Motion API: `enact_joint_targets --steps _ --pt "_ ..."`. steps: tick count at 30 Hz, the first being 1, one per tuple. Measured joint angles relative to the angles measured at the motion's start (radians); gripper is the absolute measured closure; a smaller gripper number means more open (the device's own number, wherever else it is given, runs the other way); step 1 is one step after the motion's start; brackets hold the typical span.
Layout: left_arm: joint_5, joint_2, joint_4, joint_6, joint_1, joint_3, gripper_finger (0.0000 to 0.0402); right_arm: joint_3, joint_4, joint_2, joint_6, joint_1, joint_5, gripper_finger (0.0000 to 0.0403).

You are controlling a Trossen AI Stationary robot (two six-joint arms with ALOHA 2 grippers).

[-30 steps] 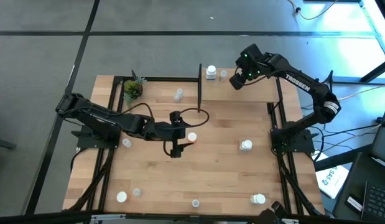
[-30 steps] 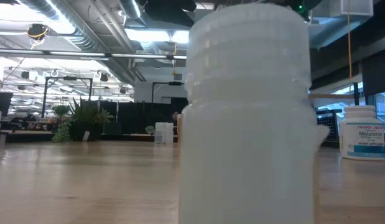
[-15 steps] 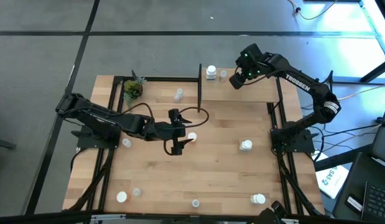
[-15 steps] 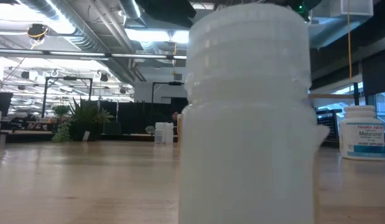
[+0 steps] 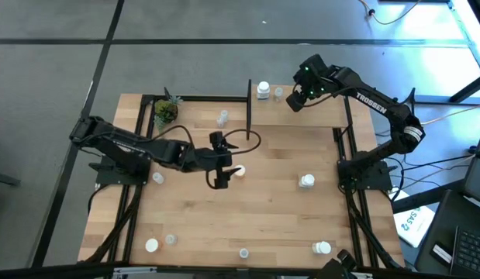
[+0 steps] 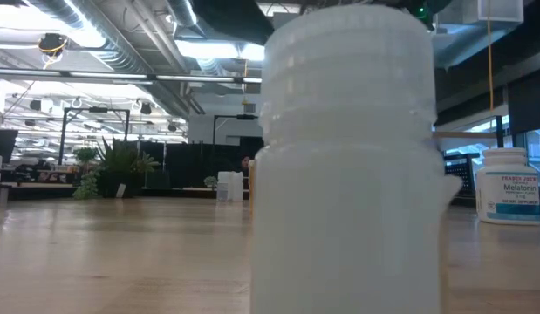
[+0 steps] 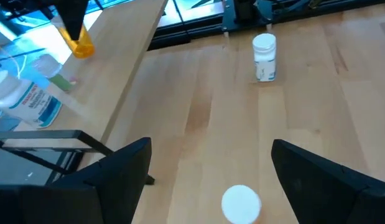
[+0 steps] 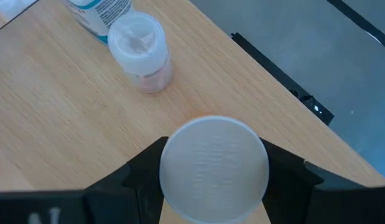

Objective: Pick and place medicine bottles onto shelf by color
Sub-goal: Put the right orange pill bottle on the shelf

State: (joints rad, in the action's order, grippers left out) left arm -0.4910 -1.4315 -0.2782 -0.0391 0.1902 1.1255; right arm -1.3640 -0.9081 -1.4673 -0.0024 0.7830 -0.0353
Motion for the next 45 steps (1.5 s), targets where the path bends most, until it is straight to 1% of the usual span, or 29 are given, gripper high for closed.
enact_joint_targets --steps 4,10,13,20,25,29,33,36,38,41,45 --pt "0.000 0.000 -0.007 0.000 -0.009 0.000 0.0075 0.000 0.000 0.000 0.000 0.000 0.000 0.0189" --pt "0.001 0.000 -0.029 0.000 -0.009 -0.001 0.0075 0.000 0.000 0.000 0.000 0.000 0.000 0.0162" --pt "0.001 0.000 -0.029 0.000 -0.009 -0.001 0.0075 0.000 0.002 0.000 0.000 0.000 0.000 0.0155" --pt "0.002 0.000 -0.029 0.003 -0.009 -0.001 0.0075 0.000 0.039 0.005 -0.021 0.000 0.001 0.0158" --pt "0.002 0.000 -0.028 0.003 -0.009 -0.001 0.0075 0.001 0.081 0.036 -0.040 0.000 0.003 0.0158" --pt "0.002 0.000 -0.028 0.003 -0.009 -0.001 0.0075 0.001 0.070 0.084 -0.109 -0.005 0.001 0.0159" --pt "0.002 0.000 -0.028 0.003 -0.009 -0.001 0.0075 0.001 0.040 0.130 -0.163 -0.052 -0.026 0.0161" --pt "0.002 0.000 -0.028 0.003 -0.009 -0.001 0.0075 0.001 -0.008 0.147 -0.193 -0.107 -0.063 0.0179" --pt "0.001 0.000 -0.028 0.003 -0.009 -0.001 0.0075 0.001 -0.042 0.151 -0.211 -0.147 -0.096 0.0203" --pt "0.001 0.000 -0.028 0.003 -0.009 -0.001 0.0075 0.001 -0.084 0.151 -0.216 -0.199 -0.137 0.0249" --pt "-0.024 0.000 -0.028 0.004 -0.009 -0.001 0.0075 0.001 -0.140 0.151 -0.222 -0.247 -0.145 0.0317"
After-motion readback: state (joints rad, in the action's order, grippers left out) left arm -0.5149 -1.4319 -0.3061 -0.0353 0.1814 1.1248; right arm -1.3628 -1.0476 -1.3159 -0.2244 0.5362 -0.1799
